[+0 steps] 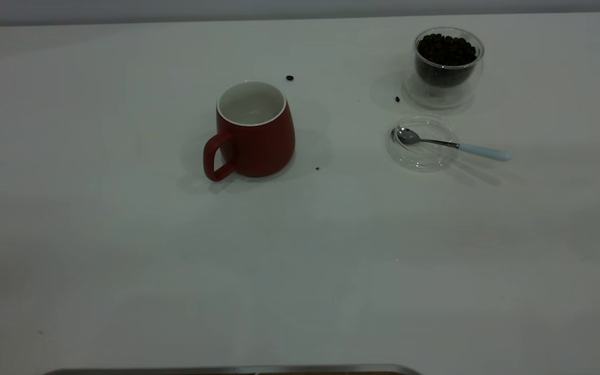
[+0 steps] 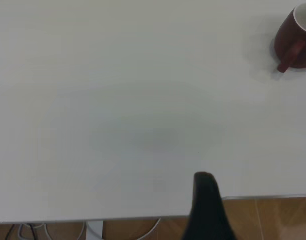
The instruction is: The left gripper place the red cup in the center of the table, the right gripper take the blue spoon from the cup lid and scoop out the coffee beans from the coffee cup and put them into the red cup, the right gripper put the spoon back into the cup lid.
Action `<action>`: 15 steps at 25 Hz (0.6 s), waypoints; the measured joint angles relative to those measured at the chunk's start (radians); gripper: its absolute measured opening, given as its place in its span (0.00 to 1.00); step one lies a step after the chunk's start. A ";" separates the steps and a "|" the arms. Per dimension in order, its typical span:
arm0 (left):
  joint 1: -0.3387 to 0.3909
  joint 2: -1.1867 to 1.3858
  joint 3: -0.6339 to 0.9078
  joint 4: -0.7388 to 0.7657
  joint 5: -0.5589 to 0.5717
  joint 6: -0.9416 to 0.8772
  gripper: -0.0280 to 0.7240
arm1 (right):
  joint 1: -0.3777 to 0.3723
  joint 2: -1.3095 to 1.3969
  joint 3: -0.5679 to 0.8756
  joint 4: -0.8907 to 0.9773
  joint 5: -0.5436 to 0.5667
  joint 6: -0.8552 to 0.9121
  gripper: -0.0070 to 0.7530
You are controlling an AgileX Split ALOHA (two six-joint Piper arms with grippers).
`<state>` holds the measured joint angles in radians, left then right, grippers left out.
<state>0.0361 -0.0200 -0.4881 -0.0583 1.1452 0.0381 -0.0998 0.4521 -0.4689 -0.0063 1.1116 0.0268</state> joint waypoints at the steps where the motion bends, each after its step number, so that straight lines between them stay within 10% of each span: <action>1: 0.000 0.000 0.000 0.000 0.000 0.000 0.82 | 0.000 0.000 0.000 0.000 0.000 0.000 0.66; 15: 0.000 0.000 0.000 0.000 0.000 0.000 0.82 | 0.000 -0.441 0.000 0.000 0.010 -0.001 0.66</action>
<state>0.0361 -0.0200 -0.4881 -0.0583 1.1452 0.0381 -0.0998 0.0115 -0.4689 -0.0064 1.1215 0.0258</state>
